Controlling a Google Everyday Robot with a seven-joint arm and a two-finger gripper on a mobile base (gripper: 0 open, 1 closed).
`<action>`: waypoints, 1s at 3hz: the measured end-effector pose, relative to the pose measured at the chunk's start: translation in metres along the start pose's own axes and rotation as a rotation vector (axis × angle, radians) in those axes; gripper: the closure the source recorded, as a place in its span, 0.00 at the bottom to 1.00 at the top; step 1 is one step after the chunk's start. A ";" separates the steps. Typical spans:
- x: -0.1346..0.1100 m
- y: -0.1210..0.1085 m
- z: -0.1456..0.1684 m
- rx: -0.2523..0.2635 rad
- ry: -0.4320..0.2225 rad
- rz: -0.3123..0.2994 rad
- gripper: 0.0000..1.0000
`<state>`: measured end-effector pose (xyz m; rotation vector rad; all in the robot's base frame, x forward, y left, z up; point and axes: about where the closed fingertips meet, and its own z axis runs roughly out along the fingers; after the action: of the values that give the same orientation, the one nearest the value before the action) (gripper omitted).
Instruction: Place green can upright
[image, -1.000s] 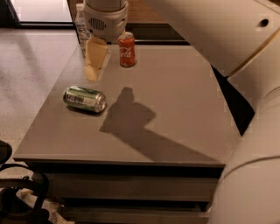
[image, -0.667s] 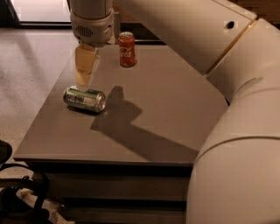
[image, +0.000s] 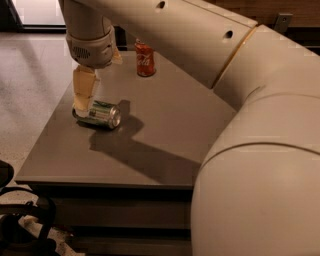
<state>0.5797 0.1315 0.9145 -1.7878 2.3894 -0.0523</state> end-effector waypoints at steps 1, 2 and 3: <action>-0.009 0.009 0.017 -0.028 0.006 0.020 0.00; -0.015 0.015 0.033 -0.055 0.003 0.038 0.00; -0.020 0.020 0.048 -0.078 0.001 0.048 0.00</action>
Offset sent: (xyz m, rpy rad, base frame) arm -0.0150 0.0200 -0.0510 -0.0066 0.1143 -0.0538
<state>0.5727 0.1594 0.8669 -1.7622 2.4667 0.0462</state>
